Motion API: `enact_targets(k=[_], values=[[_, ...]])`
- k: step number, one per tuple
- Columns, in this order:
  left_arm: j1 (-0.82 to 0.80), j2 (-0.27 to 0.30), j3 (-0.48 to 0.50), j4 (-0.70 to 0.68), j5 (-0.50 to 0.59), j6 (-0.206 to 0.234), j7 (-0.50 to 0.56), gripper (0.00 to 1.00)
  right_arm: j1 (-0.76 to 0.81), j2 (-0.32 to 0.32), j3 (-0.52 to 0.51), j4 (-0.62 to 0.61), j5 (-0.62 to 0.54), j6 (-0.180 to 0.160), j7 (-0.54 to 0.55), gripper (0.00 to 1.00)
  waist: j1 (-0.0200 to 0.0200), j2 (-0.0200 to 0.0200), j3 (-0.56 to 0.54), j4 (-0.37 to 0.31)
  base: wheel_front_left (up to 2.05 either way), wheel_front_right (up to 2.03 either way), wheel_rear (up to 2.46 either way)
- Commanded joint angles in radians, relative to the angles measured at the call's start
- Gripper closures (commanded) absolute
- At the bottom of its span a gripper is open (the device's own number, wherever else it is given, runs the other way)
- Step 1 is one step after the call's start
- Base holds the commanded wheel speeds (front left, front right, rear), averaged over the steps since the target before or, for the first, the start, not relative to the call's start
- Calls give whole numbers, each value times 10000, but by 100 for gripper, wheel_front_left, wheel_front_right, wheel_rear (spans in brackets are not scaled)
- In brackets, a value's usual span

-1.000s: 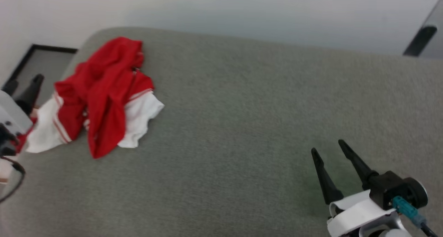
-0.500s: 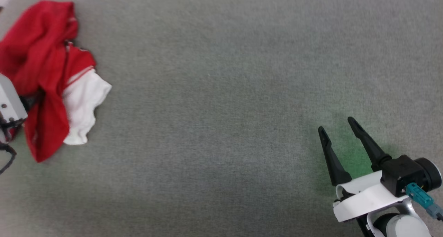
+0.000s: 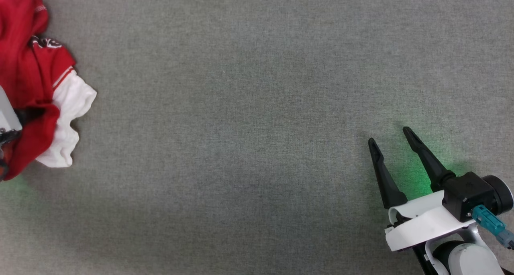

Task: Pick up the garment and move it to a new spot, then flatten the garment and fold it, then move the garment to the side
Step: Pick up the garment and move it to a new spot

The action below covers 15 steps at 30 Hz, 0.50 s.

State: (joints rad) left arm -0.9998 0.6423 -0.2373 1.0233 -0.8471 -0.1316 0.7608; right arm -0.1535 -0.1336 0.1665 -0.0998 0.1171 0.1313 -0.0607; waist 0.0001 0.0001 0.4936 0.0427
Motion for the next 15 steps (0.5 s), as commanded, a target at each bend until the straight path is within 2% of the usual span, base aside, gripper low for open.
enact_targets(k=[1,4,11,15], values=[[441,-775,-327,429,63,16,-17,99,-107,40,-8,-6,-4,-10,51,0,-1,-1,-19,11,0,0,0],[237,-774,-397,558,101,4,-280,100,-104,67,-40,89,7,-10,61,0,-1,-1,-177,82,0,0,0],[-655,117,-486,-141,82,-5,-1383,100,70,159,-73,425,100,-10,-98,0,-1,-1,-898,335,0,0,0],[-949,358,-646,-778,60,8,-2059,100,194,233,4,720,202,-10,-238,0,-1,-1,-1489,493,0,0,0]])
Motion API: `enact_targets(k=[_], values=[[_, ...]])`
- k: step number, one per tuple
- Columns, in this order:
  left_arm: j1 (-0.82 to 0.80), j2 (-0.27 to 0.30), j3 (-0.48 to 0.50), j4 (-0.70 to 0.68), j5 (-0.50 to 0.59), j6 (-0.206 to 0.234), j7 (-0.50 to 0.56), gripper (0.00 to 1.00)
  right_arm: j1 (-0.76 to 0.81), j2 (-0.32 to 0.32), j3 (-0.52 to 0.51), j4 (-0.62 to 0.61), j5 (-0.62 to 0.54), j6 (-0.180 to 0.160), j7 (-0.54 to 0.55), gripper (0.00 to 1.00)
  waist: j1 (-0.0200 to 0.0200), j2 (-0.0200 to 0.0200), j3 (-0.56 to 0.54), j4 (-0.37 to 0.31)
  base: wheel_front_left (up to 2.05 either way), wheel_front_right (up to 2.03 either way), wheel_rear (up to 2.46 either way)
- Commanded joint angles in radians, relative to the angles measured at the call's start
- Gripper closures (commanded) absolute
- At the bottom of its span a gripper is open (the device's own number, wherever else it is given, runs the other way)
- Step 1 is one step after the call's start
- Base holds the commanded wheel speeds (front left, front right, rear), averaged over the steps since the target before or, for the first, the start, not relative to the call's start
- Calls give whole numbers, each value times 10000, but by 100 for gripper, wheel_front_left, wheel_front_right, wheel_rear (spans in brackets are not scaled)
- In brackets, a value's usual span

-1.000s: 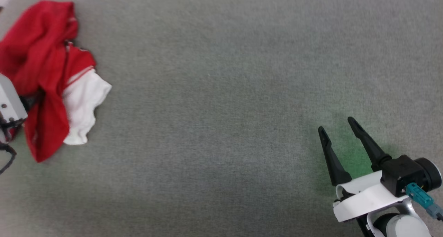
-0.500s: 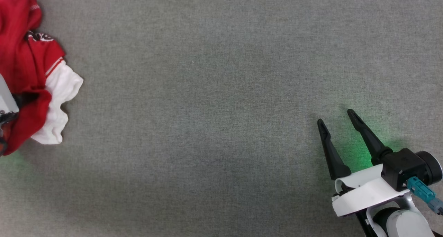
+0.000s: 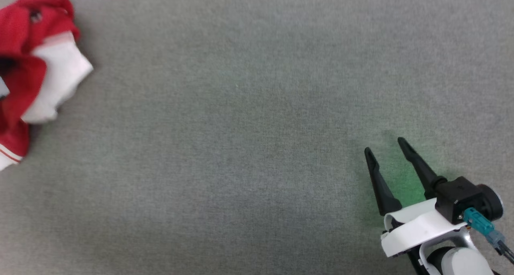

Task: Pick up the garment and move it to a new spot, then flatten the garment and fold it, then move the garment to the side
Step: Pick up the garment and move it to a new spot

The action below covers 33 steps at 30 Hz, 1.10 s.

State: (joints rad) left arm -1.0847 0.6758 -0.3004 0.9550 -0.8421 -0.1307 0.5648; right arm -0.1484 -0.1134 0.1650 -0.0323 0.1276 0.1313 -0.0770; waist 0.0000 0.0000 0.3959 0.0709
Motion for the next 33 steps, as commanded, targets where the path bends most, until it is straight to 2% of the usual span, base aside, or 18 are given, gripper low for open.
enact_targets(k=[1,5,12,17,24,33], values=[[-192,99,-103,-301,47,-1,-238,100,160,56,32,123,135,-10,-116,0,0,0,-664,239,0,0,0],[-474,412,-437,-1123,193,-1,-790,100,217,146,46,416,215,-10,-254,0,0,0,-1320,368,0,0,0],[-701,307,-871,-2403,20,-1,-977,100,220,288,102,922,399,-10,-494,0,0,0,-2371,508,0,0,0],[-502,-23,-1058,-3415,-191,164,-534,100,164,357,0,1209,463,-10,-641,0,0,0,-2963,378,0,0,0],[348,-223,-1216,-5672,-636,916,540,100,237,191,-538,1442,276,-10,-780,0,0,0,-3464,-187,0,0,0],[2077,-142,-1281,-8751,-1269,2109,1485,100,380,-190,-1583,1643,52,-10,-866,0,0,0,-3515,-1524,0,0,0]])
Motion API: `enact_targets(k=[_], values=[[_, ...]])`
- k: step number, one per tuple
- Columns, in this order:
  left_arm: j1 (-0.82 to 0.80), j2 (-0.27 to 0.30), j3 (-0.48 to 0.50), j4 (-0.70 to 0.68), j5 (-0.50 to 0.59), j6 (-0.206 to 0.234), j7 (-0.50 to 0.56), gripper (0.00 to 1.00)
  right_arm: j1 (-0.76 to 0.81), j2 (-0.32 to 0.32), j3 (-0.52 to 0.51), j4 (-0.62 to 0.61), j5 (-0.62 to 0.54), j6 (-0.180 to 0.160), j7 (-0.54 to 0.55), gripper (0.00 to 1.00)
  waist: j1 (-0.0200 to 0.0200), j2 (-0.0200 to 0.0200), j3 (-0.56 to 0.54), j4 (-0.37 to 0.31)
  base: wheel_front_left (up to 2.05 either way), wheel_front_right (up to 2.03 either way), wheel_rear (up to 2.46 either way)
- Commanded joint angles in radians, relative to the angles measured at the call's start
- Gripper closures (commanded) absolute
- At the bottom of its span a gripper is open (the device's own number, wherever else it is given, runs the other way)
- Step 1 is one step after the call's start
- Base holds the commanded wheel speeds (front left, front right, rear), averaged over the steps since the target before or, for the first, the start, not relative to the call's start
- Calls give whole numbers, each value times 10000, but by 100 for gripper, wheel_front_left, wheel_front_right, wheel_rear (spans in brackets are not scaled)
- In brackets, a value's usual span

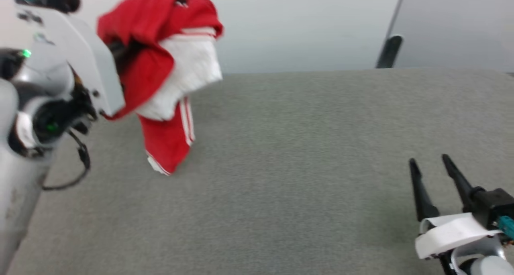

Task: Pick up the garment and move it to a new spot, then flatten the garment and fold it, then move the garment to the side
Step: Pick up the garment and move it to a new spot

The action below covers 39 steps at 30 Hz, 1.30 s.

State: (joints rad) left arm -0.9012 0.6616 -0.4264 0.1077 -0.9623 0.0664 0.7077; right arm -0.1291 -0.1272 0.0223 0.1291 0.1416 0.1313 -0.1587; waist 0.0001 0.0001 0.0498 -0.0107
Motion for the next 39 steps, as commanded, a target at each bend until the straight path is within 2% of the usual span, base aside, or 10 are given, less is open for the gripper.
enact_targets(k=[1,8,13,18,27,29,30,31,32,39], values=[[416,24,-35,-530,-89,287,136,100,207,-64,-256,43,-116,-10,-60,0,-1,-1,-44,-871,0,0,0],[1548,-69,-465,-1864,-68,1147,601,100,397,46,-807,72,-125,-10,-98,0,-1,-1,48,-1805,0,0,0],[2402,-502,-1080,-1798,-6,1379,542,100,435,237,-734,141,-129,-10,-172,0,-1,-1,166,-2229,0,0,0],[2907,-1019,-1654,-1284,-117,1358,645,100,414,348,-534,256,-133,-10,-207,0,-1,-1,283,-2451,0,0,0],[3355,-2170,-2575,490,-254,927,552,100,149,506,-202,563,-94,-10,-315,0,-1,-1,416,-2679,0,0,0],[3374,-2391,-2696,890,-309,788,495,79,145,536,-110,655,-74,-10,-333,0,-1,-1,394,-2670,0,0,0],[3370,-2476,-2733,1078,-313,710,443,64,129,544,-78,704,-64,-10,-342,0,-1,-1,367,-2658,0,0,0],[3322,-2523,-2772,1240,-253,643,375,43,113,543,-51,737,-64,-10,-345,0,-1,-1,329,-2632,0,0,0],[3262,-2560,-2801,1359,-216,564,324,0,105,549,-34,775,-58,-10,-327,0,-1,-1,276,-2598,0,0,0],[3059,-2469,-2699,1553,-261,119,36,0,239,386,47,841,-47,-10,-189,0,-1,-1,-313,-2174,0,0,0]])
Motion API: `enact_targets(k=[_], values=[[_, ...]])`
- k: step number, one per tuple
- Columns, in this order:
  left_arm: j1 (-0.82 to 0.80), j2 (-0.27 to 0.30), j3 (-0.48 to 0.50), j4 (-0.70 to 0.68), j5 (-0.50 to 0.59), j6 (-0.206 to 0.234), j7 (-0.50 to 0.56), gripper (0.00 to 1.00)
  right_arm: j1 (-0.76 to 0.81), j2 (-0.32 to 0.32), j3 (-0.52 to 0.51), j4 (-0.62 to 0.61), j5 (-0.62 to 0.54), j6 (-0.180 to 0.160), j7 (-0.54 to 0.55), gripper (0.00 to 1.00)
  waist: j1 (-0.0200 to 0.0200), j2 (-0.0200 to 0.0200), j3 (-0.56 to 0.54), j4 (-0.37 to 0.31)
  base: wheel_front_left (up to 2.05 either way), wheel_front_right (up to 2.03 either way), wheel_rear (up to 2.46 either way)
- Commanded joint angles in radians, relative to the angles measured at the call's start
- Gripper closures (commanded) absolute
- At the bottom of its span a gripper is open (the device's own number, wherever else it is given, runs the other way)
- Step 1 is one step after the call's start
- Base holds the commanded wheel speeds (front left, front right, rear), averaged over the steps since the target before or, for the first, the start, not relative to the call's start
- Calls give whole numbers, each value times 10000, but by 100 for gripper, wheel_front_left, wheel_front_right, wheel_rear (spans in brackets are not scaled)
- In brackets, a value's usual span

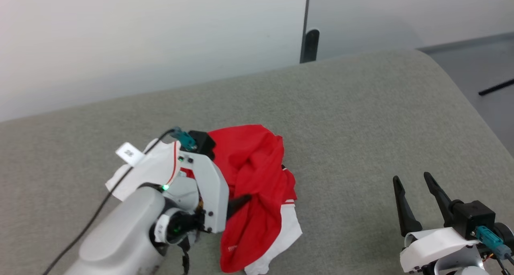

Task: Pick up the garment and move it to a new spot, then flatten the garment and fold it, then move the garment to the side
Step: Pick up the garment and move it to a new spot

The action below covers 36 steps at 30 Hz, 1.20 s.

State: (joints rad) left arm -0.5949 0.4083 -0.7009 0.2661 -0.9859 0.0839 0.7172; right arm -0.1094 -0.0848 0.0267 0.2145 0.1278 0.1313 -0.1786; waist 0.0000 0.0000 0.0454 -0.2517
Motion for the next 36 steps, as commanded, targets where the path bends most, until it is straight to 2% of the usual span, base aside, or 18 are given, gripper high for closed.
enact_targets(k=[1,8,18,27,36], values=[[10,100,125,-95,-54,-95,-163,0,85,-60,4,-28,104,-10,27,0,0,0,-374,317,0,0,0],[415,606,785,-850,146,-388,-1594,0,224,-199,59,-282,95,-10,43,0,0,0,-791,951,0,0,0],[2072,1018,1989,-1893,462,-955,-5160,0,471,-163,286,-233,109,-10,-250,0,0,0,-1161,1800,0,0,0],[3707,1082,2454,-2237,1117,-781,-7637,0,805,-172,303,44,101,-10,-392,0,0,0,-1445,2481,0,0,0],[4873,1406,2723,-1859,1782,-624,-9184,0,1054,-154,201,329,-1,-10,-496,0,0,0,-1759,2983,0,0,0]])
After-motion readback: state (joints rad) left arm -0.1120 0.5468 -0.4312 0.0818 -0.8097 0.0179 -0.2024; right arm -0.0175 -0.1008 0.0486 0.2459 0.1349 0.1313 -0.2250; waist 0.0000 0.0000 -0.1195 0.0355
